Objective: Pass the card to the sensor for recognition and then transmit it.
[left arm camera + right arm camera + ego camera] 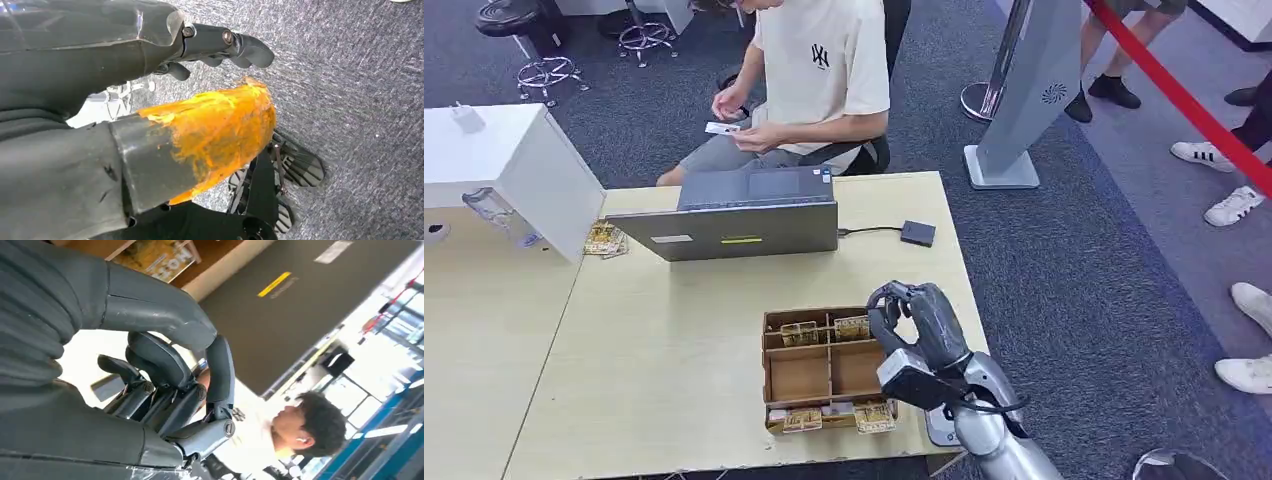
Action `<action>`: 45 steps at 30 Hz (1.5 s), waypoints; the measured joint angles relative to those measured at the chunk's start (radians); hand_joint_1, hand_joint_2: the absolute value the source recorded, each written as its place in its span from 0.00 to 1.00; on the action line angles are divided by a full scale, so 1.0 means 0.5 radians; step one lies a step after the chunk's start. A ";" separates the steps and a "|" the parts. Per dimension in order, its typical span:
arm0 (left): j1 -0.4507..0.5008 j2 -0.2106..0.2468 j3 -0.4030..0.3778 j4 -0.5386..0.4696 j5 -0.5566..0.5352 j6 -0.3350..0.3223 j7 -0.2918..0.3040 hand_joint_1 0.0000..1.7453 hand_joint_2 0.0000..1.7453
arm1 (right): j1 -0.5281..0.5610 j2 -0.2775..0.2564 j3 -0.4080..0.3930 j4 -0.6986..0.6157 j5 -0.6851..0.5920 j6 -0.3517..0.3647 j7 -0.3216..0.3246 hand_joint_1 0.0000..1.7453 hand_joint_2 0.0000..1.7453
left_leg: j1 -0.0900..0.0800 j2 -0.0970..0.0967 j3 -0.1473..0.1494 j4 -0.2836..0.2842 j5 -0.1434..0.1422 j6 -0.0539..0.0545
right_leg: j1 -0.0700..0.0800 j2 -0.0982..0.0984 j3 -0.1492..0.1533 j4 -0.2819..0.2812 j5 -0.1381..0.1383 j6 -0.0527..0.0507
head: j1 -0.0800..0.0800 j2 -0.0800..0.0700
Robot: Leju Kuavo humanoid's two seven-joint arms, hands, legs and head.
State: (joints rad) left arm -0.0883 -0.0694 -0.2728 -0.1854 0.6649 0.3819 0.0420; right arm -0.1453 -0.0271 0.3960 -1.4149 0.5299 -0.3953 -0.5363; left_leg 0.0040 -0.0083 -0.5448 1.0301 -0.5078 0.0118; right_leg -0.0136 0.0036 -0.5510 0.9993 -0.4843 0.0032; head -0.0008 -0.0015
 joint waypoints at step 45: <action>-0.006 0.043 -0.043 0.001 -0.018 -0.014 0.023 0.00 0.00 | 0.253 -0.093 0.141 -0.251 -0.064 0.361 -0.134 0.05 1.00 | 0.000 0.000 0.000 0.000 0.000 0.000 | 0.000 0.000 0.000 0.000 0.000 0.000 | -0.001 0.000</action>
State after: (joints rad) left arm -0.0911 -0.0477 -0.2945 -0.1850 0.6558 0.3750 0.0534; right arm -0.0188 -0.0736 0.4665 -1.5404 0.4978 -0.2148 -0.6035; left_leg 0.0040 -0.0083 -0.5447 1.0301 -0.5078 0.0118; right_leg -0.0136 0.0036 -0.5511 0.9992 -0.4843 0.0032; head -0.0011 -0.0015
